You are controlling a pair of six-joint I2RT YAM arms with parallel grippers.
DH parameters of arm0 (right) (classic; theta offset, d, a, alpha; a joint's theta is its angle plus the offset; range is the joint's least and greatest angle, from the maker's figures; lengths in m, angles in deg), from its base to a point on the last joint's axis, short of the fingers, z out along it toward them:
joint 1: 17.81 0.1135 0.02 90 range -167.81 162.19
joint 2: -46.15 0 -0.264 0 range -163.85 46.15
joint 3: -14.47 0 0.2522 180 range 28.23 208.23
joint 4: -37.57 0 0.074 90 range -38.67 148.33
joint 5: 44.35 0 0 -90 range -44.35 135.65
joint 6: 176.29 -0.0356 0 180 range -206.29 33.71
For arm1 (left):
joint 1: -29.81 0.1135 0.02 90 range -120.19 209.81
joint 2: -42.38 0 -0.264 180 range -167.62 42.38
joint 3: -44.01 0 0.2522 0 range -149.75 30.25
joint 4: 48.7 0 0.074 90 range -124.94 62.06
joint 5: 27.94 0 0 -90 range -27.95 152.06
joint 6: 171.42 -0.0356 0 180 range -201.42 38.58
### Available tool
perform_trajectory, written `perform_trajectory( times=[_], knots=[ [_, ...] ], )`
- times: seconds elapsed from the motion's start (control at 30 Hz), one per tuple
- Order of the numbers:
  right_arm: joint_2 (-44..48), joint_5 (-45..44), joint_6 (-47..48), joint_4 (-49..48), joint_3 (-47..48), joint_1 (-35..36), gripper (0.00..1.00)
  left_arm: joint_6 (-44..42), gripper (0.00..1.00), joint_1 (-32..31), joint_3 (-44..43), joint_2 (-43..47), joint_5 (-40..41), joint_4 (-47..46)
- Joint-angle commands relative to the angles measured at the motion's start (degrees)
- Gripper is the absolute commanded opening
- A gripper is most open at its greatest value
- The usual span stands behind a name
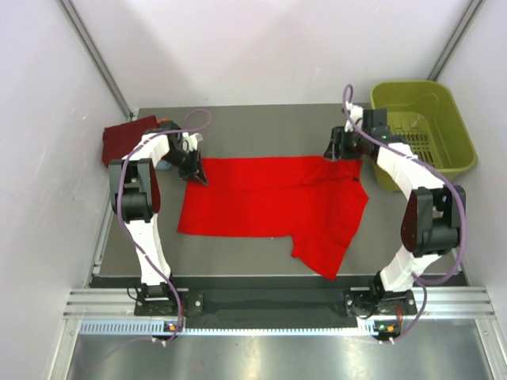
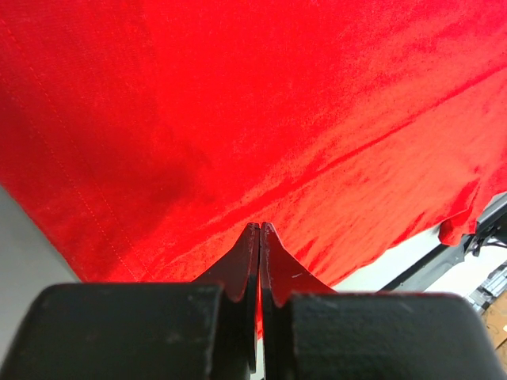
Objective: Fold and stack the t-shirts
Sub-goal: Fold the tshirt
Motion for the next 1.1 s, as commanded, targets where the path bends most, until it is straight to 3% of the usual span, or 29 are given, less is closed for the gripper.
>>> perform_trajectory(
  times=[0.0,0.23,0.6,1.07],
  knots=[
    [2.5,8.79,-6.64,1.15,-5.57,3.87,0.54,0.88,0.0,-0.09,-0.44,1.45,-2.26,-0.39],
    [-0.74,10.22,-8.16,-0.44,-9.28,5.56,0.47,0.61,0.0,-0.09,-0.62,2.07,-1.38,-0.3],
    [-9.44,5.3,-5.78,-0.44,-2.69,5.47,0.49,0.7,0.0,-0.27,0.09,2.95,-0.85,-0.48],
    [-12.61,2.57,-3.85,0.79,0.13,5.99,0.5,0.96,0.0,-0.26,-1.05,1.45,-1.2,-0.74]
  ],
)
